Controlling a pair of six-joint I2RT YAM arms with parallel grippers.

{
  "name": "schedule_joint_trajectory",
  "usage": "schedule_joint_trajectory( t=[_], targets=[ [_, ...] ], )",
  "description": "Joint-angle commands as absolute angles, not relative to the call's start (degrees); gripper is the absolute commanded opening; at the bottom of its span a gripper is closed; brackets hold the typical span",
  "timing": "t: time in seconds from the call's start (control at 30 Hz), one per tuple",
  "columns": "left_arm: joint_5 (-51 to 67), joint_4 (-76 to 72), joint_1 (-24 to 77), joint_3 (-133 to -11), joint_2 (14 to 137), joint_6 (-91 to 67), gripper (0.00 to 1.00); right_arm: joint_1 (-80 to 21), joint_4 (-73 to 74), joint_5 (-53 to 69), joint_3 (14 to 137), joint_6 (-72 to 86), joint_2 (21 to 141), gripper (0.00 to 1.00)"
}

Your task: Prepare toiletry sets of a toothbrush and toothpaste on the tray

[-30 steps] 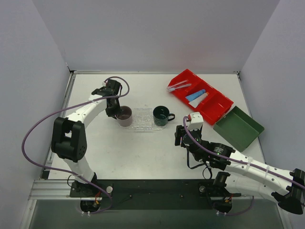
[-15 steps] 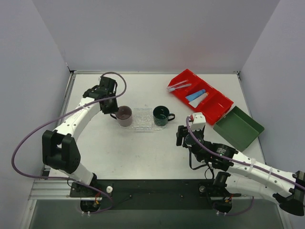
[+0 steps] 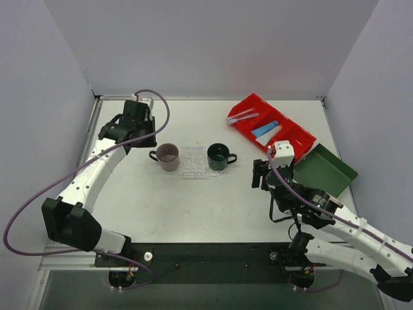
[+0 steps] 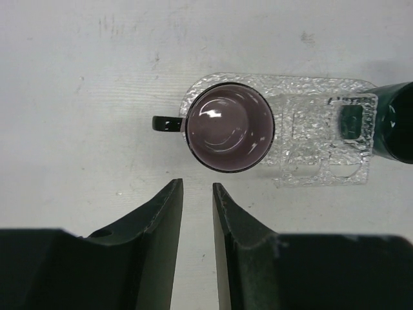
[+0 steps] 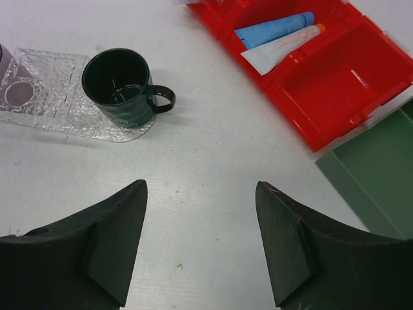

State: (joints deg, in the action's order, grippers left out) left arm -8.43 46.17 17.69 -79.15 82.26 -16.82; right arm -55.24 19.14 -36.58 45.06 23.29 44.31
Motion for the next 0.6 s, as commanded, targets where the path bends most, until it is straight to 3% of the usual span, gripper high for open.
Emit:
schedule_joint_trajectory(
  t=[0.0, 0.27, 0.57],
  targets=[
    [-1.33, 35.89, 17.84, -78.76, 78.75, -13.80, 0.36, -51.35, 25.83, -34.56, 53.68, 15.74, 46.66, 0.64],
    [5.78, 18.12, 16.70, -70.50, 73.48, -11.43, 0.52, -37.02, 34.27, -20.32, 66.87, 9.06, 60.28, 0.63],
    [6.94, 16.52, 15.03, -65.57, 69.35, -12.92, 0.68, -28.93, 34.98, -21.88, 76.63, -1.04, 80.05, 0.57]
  ],
)
